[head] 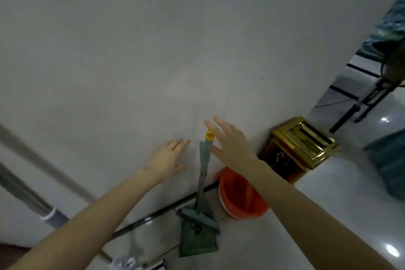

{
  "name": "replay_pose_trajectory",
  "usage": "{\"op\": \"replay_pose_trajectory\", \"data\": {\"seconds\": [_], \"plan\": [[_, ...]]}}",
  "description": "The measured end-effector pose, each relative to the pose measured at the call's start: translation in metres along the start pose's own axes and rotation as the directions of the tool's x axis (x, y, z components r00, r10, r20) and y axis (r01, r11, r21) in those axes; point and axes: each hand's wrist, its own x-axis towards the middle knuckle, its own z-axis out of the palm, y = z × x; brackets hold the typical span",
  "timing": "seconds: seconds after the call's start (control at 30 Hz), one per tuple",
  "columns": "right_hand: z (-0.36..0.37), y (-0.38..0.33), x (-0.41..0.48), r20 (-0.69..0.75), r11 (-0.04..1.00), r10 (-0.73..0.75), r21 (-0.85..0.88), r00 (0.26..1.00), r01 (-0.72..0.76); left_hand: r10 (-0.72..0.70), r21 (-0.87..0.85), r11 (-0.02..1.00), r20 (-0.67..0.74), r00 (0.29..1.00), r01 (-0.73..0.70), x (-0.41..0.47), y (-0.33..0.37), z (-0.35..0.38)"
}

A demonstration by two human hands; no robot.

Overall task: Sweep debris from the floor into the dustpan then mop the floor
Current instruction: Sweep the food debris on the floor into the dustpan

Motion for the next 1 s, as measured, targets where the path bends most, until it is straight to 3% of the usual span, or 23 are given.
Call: {"op": "replay_pose_trajectory", "data": {"seconds": [0.17,0.33,0.43,0.53,0.8,0.93,0.97,1.0], "plan": [[0.03,0.013,0.027,0.051,0.997,0.038,0.061,0.998,-0.041,0.146,0.134,0.978,0.114,0.983,-0.161,0.068,-0.014,0.031],[0.032,0.025,0.007,0.015,0.995,-0.002,0.101,1.0,0.001,0.399,0.21,0.873,0.213,0.892,-0.441,0.113,-0.002,0.058],[0.018,0.04,-0.016,0.004,0.992,0.067,0.109,0.998,-0.067,0.451,0.198,0.837,0.279,0.848,-0.511,0.128,0.017,0.074],[-0.002,0.055,-0.042,0.003,0.963,0.226,0.148,0.974,-0.224,0.495,0.283,0.761,0.329,0.804,-0.584,0.139,0.037,0.095],[-0.051,0.062,-0.128,0.054,0.896,0.419,0.138,0.907,-0.422,0.667,0.392,0.453,0.446,0.596,-0.801,0.139,0.121,0.117],[-0.066,0.049,-0.172,0.077,0.891,0.44,0.087,0.895,-0.446,0.715,0.179,0.524,0.439,0.544,-0.833,0.124,0.17,0.131],[-0.069,0.046,-0.181,0.087,0.891,0.444,0.064,0.892,-0.45,0.736,0.134,0.494,0.461,0.495,-0.859,0.12,0.18,0.134],[-0.072,0.042,-0.191,0.101,0.89,0.45,0.037,0.887,-0.455,0.765,0.166,0.396,0.485,0.424,-0.903,0.118,0.187,0.138]]}}
